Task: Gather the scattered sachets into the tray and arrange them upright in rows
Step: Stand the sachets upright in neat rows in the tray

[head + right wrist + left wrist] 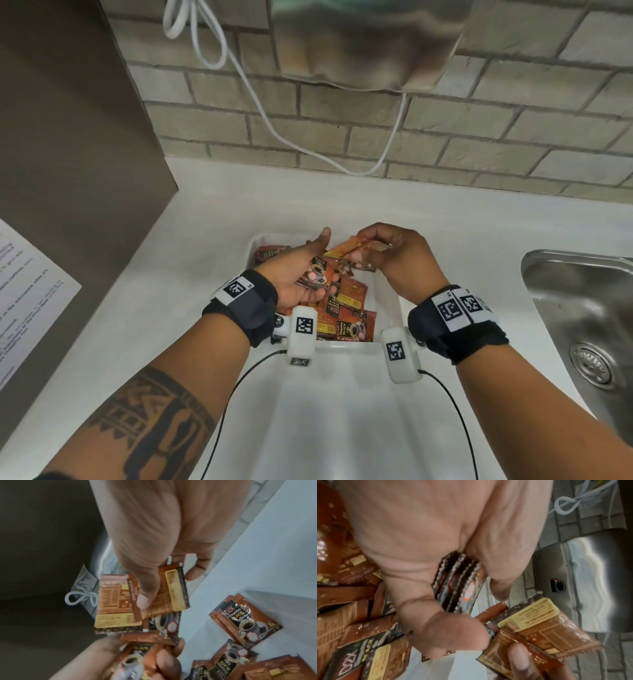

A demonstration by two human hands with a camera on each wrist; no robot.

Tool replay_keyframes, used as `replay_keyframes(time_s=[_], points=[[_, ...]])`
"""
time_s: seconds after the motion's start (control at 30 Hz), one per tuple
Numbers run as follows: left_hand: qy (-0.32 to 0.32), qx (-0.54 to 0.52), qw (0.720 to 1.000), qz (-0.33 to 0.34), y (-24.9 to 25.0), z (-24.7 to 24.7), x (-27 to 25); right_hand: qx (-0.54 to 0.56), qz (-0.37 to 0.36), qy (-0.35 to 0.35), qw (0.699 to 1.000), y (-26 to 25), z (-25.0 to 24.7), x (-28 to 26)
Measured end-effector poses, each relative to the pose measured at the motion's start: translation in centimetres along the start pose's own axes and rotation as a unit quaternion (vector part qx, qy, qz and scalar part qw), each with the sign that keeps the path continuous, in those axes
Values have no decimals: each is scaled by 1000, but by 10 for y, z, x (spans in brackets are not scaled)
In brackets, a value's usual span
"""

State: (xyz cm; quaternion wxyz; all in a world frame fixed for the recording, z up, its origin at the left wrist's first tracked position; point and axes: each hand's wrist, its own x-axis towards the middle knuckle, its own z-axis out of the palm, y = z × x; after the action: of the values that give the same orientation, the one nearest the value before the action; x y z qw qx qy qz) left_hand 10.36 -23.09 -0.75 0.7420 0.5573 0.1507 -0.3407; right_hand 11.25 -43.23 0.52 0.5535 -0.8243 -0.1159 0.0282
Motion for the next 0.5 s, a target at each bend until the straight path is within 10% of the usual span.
replay_keyframes(time_s=[0.17, 0.5], points=[[-25, -25, 999, 30, 1, -1, 2, -14, -114, 23, 993, -2, 2, -5], [-4, -61, 992, 106, 6, 0, 4, 1, -85, 63, 994, 13, 6, -1]])
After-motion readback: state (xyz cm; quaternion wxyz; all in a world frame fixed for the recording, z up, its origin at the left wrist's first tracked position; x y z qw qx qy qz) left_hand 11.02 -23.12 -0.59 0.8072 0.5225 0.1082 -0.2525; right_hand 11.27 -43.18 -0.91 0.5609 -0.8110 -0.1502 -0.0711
